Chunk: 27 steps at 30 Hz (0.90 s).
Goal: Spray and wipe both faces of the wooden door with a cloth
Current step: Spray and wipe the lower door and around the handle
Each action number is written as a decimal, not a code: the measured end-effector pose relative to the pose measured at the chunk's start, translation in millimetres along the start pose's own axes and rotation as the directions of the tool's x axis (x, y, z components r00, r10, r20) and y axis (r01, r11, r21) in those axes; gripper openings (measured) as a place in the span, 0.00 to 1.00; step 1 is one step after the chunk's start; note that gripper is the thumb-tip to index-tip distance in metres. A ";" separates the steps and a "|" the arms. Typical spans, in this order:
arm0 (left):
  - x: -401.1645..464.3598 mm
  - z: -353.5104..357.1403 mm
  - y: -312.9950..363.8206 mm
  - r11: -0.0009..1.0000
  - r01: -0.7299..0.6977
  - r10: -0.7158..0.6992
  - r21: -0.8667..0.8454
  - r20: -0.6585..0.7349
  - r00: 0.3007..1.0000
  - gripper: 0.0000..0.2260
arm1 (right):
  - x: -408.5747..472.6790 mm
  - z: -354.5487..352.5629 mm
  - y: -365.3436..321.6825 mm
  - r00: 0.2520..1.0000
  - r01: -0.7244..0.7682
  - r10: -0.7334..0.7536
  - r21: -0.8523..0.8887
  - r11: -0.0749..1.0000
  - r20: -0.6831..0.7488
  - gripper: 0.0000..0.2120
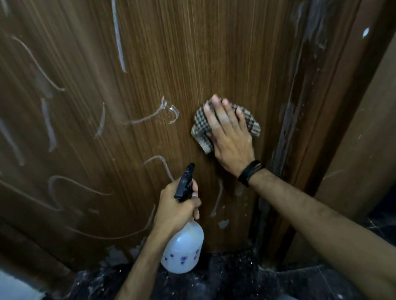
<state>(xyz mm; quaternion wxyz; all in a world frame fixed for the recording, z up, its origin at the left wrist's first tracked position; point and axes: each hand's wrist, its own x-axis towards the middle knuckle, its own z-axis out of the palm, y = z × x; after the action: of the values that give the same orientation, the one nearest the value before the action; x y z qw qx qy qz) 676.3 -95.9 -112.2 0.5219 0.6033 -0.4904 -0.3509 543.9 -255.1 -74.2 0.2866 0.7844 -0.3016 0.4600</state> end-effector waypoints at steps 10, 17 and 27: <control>-1.6 12.9 -39.0 0.994 0.090 -0.099 0.055 0.201 0.975 0.09 | -67.9 10.4 17.9 0.909 -0.404 0.417 0.294 0.866 0.022 0.28; 7.7 13.8 -60.7 0.990 0.115 -0.134 0.083 0.264 0.955 0.09 | -101.9 21.7 25.8 0.946 -0.321 0.321 0.217 0.922 0.038 0.31; 28.5 9.4 -70.7 0.991 0.135 -0.126 -0.012 0.277 0.952 0.08 | -119.3 33.1 13.9 0.975 -0.221 0.221 0.106 0.969 0.016 0.28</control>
<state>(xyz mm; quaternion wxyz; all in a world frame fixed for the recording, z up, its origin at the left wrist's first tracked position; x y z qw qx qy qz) 691.2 -127.7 -180.6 0.4334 0.5715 -0.5119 -0.4728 504.7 -263.3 -192.2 0.1904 0.7611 -0.3624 0.5031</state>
